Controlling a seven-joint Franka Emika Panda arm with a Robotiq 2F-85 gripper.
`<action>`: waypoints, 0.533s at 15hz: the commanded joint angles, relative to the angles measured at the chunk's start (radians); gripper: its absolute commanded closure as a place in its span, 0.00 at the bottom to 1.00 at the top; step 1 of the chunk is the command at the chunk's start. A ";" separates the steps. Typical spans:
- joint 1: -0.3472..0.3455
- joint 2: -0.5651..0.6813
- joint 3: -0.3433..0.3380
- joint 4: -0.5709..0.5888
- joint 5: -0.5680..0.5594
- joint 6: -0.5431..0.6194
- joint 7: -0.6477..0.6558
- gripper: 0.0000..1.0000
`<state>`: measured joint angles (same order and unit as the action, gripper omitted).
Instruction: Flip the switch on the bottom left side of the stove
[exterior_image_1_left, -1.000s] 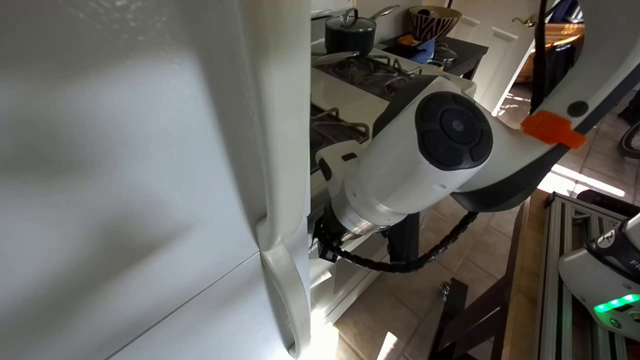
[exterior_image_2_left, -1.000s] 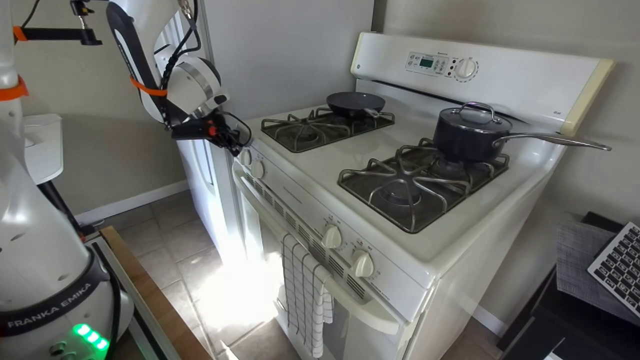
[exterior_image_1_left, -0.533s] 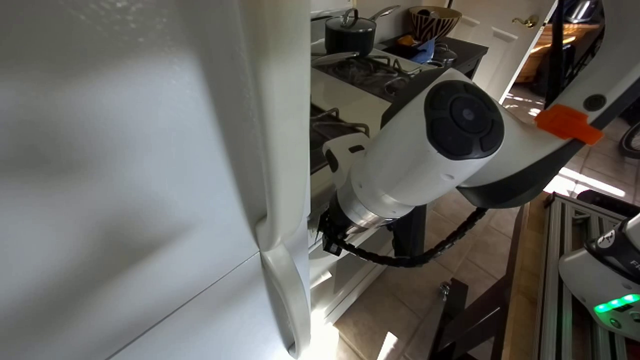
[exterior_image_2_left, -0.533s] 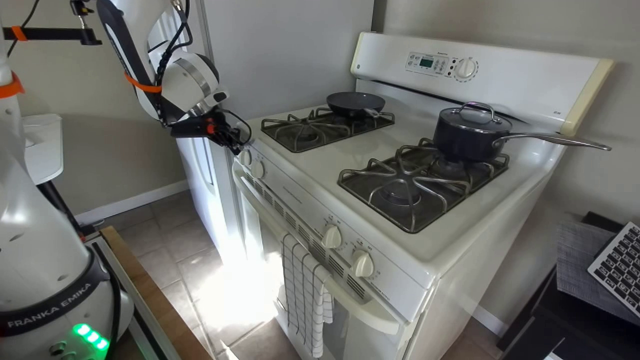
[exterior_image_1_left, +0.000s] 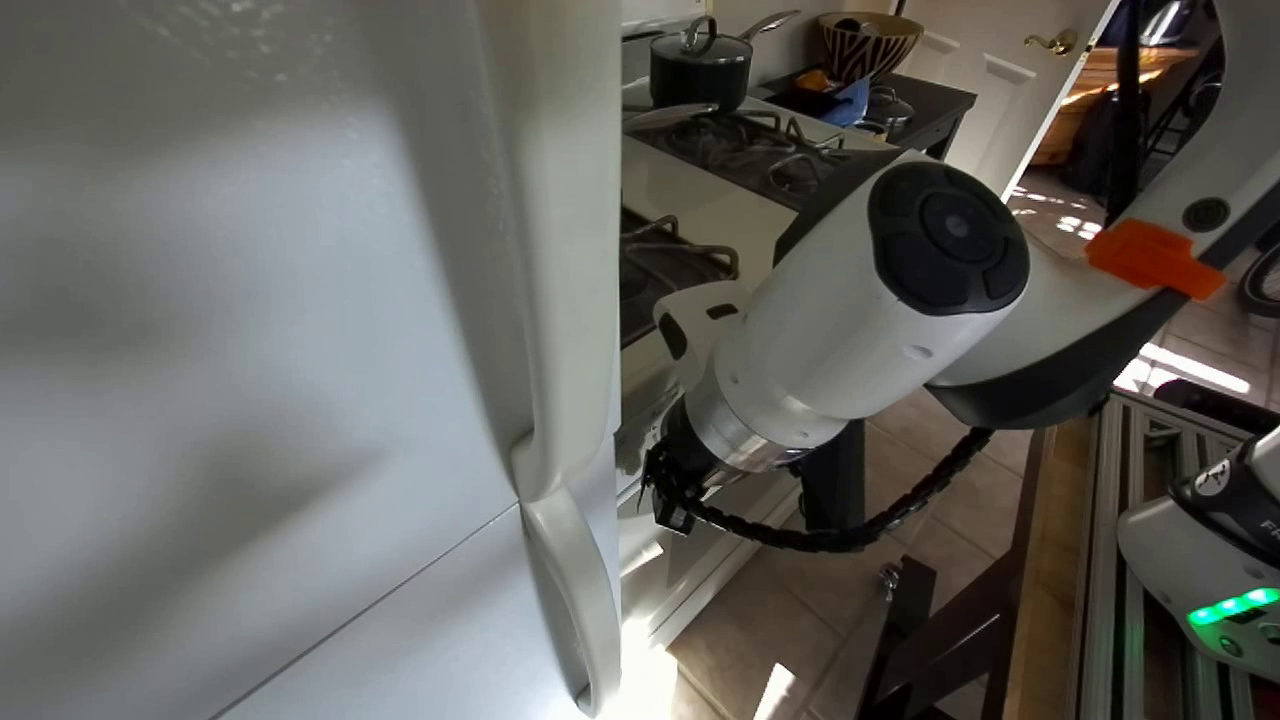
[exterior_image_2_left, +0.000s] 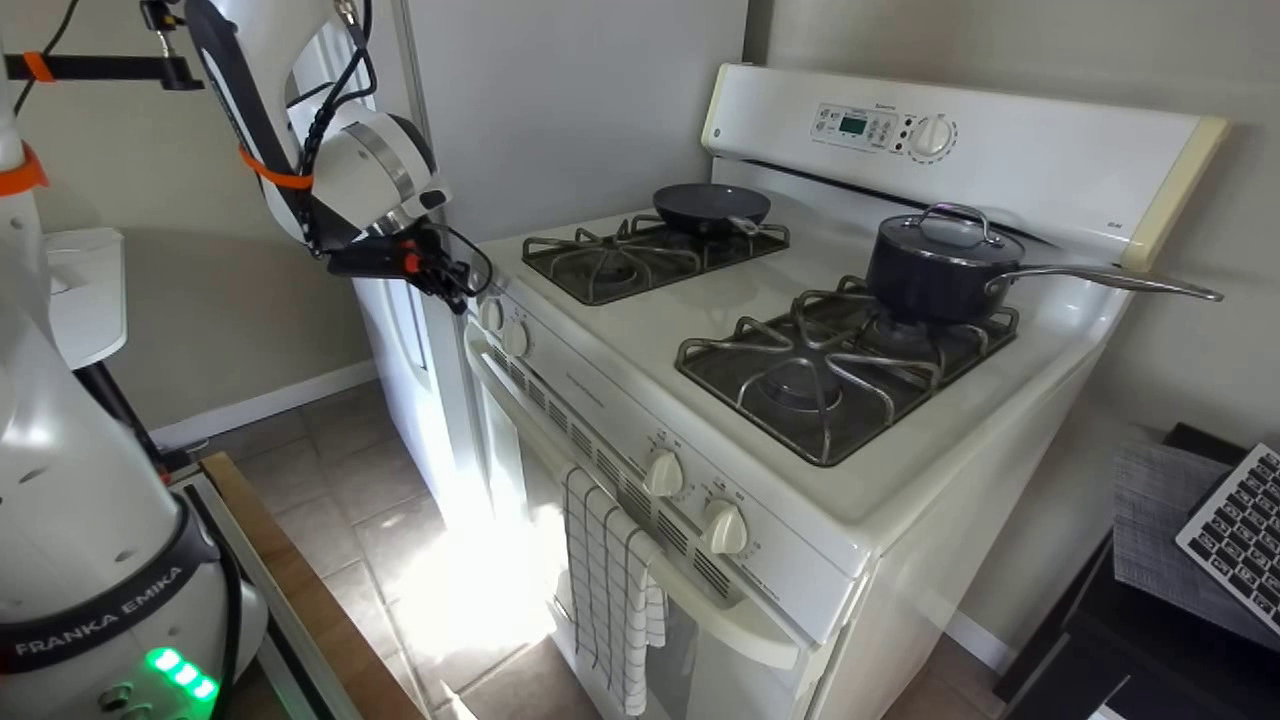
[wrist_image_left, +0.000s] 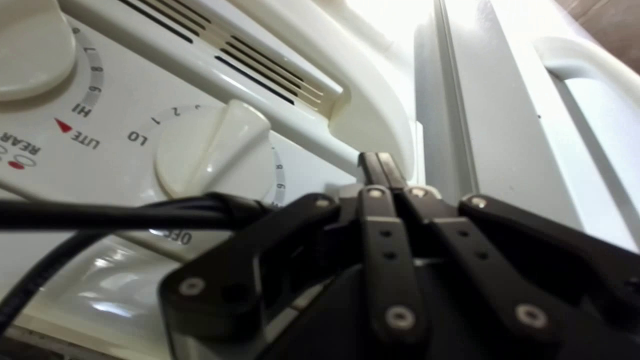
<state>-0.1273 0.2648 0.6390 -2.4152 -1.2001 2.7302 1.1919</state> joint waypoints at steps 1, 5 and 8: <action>-0.004 -0.020 0.000 -0.013 -0.014 0.063 0.049 1.00; -0.003 -0.024 -0.004 -0.007 -0.005 0.049 0.053 1.00; -0.004 -0.026 -0.005 -0.007 -0.003 0.045 0.053 1.00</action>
<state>-0.1301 0.2602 0.6367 -2.4069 -1.2007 2.7538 1.1820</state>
